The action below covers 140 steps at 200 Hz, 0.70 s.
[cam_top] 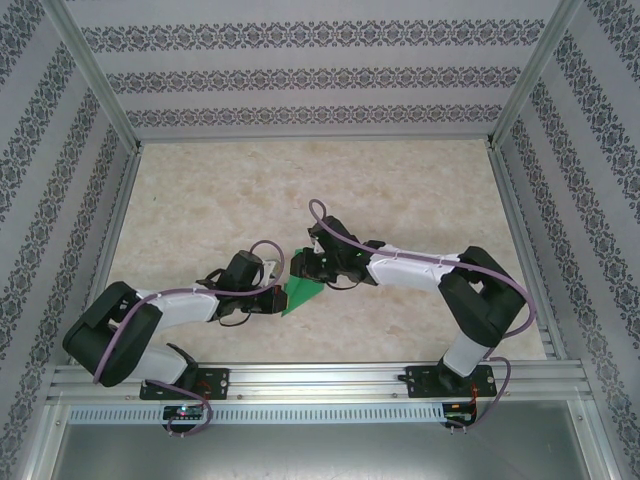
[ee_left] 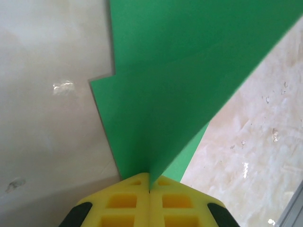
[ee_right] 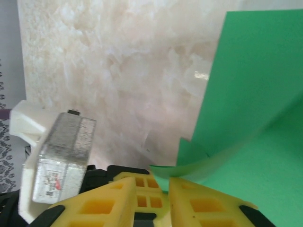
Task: Fold a paper plane with a square sheet of paper (pick it up from the middle)
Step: Fourth fold the wing at the center of the table.
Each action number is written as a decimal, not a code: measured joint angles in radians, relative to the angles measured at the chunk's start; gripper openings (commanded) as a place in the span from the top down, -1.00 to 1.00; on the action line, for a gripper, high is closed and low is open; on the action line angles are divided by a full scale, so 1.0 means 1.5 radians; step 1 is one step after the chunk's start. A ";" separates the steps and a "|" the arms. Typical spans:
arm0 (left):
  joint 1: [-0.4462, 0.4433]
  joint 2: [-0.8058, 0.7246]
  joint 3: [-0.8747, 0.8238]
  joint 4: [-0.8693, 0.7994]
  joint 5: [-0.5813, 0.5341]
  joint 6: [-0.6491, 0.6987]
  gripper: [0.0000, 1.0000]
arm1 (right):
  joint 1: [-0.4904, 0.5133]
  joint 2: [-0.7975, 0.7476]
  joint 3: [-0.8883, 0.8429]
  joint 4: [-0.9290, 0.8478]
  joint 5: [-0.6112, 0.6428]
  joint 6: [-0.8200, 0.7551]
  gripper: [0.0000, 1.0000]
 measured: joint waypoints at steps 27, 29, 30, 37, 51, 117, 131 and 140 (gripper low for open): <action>0.009 0.011 0.001 0.009 0.022 0.001 0.95 | 0.001 0.021 0.010 0.007 -0.004 0.002 0.63; 0.010 0.012 0.001 0.009 0.024 0.001 0.94 | 0.001 0.023 0.011 0.007 -0.005 0.002 0.63; 0.010 0.013 0.001 0.009 0.024 0.001 0.94 | 0.001 0.024 0.011 0.008 -0.005 0.002 0.63; 0.013 0.018 0.004 0.010 0.033 0.001 0.95 | 0.001 0.031 0.012 0.010 -0.005 0.002 0.63; 0.021 0.031 0.011 0.011 0.050 0.001 0.94 | 0.001 0.043 0.013 0.010 -0.005 0.002 0.64; 0.039 0.058 0.021 0.021 0.092 0.001 0.80 | -0.001 0.080 0.024 0.009 0.012 0.008 0.65; 0.039 0.058 0.021 0.022 0.092 0.001 0.73 | -0.001 0.085 0.024 0.005 0.016 0.008 0.66; 0.039 0.058 0.022 0.022 0.097 0.000 0.71 | -0.001 0.086 0.025 0.002 0.021 0.009 0.66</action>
